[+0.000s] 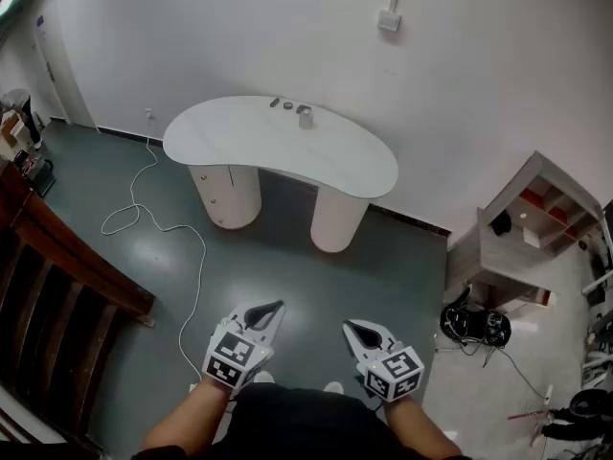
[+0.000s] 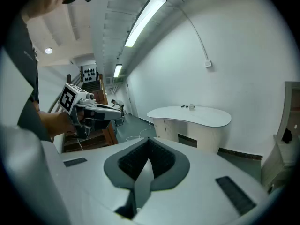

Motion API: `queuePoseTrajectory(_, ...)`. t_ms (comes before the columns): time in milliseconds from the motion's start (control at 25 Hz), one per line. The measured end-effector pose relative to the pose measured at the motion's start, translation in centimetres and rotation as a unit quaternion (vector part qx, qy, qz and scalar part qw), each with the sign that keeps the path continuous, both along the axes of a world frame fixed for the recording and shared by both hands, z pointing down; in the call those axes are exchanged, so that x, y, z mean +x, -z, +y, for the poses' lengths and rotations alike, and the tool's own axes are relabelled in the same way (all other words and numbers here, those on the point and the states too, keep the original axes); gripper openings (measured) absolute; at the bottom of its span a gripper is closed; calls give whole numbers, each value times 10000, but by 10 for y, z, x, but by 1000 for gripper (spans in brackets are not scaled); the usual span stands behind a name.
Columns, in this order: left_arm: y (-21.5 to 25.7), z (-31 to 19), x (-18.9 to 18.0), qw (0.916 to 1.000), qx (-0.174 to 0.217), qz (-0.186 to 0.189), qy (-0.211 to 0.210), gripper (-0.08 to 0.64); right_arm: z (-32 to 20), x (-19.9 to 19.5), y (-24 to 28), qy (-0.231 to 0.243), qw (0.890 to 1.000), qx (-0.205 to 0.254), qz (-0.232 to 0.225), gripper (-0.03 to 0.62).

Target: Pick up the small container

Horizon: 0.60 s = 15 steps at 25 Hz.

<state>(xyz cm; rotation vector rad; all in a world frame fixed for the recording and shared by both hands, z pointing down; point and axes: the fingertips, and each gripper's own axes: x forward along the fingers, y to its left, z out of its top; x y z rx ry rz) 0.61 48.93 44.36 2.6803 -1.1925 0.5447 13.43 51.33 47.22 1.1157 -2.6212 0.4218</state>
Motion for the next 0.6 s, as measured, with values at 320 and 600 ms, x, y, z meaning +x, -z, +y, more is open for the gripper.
queuePoseTrajectory(320,2,4,-4,10000,55,-18,-13,16,5,-3,-3,-26,9999,-62,-87,-3)
queuePoseTrajectory(600,1,5,-5,9999,58,-50,-82,15,6,-7,-8,-75,9997,-157,-179,-5)
